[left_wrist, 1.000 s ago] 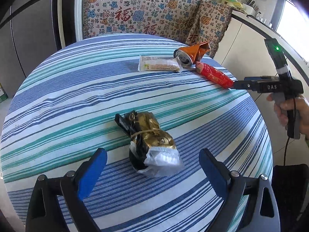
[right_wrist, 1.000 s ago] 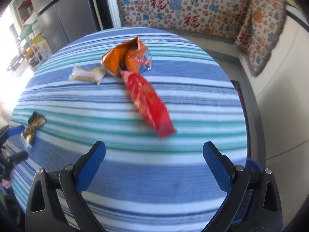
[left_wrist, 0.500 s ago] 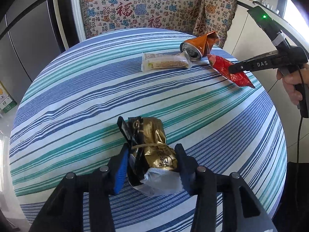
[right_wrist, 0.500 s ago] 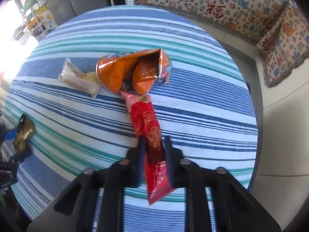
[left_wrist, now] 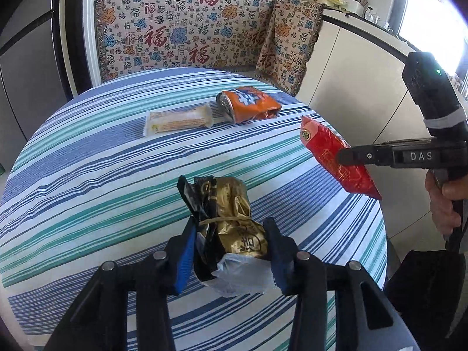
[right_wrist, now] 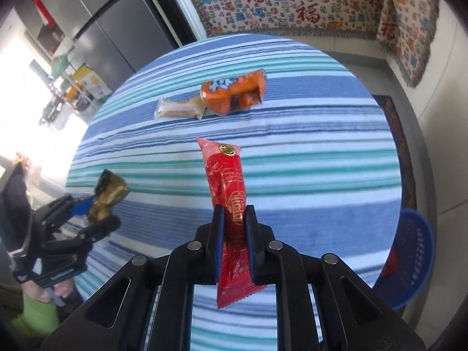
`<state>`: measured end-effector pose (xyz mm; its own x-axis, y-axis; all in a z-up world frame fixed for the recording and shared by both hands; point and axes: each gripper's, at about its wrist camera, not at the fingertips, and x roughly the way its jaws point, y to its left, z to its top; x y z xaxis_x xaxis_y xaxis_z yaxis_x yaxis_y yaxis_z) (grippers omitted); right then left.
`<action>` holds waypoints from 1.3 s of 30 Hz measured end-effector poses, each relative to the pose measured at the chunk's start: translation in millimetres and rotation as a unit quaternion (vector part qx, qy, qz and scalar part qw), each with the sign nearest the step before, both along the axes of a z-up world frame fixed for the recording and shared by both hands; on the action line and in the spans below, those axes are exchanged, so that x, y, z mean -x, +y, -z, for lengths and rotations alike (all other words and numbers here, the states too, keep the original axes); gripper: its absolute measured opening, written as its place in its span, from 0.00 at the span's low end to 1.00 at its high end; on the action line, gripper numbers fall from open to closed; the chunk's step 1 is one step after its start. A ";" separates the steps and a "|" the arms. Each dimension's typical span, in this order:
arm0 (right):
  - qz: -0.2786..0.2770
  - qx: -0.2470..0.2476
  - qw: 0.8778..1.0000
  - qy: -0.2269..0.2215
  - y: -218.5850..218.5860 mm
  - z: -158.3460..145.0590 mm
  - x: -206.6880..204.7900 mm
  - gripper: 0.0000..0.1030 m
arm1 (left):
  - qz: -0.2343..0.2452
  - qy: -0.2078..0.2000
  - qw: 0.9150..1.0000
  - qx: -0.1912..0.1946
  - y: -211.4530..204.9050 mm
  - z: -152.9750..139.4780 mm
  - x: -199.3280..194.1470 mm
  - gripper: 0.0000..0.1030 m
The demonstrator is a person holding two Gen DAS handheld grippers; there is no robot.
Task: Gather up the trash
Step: 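Grasp the red snack wrapper with the right tool and lift it, then carry gold bag and red wrapper over the blue wastebasket and open both tools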
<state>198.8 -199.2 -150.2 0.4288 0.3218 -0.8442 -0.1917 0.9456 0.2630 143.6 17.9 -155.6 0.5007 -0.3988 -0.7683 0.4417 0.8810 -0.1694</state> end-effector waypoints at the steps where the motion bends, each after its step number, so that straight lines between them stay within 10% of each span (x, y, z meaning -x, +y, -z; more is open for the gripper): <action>1: 0.003 -0.005 1.000 -0.002 -2.7 -0.2 6.3 0.12 | 0.002 -0.001 1.000 -0.001 -7.0 -0.8 1.1 0.44; 24: 0.059 -0.037 0.997 -0.025 -61.1 -5.6 49.8 0.12 | 0.061 -0.024 0.998 -0.022 -104.9 -23.1 14.4 0.44; 39: 0.240 0.003 0.970 -0.030 -248.2 1.3 87.2 0.12 | 0.201 -0.010 0.979 0.021 -294.2 -22.0 24.5 0.44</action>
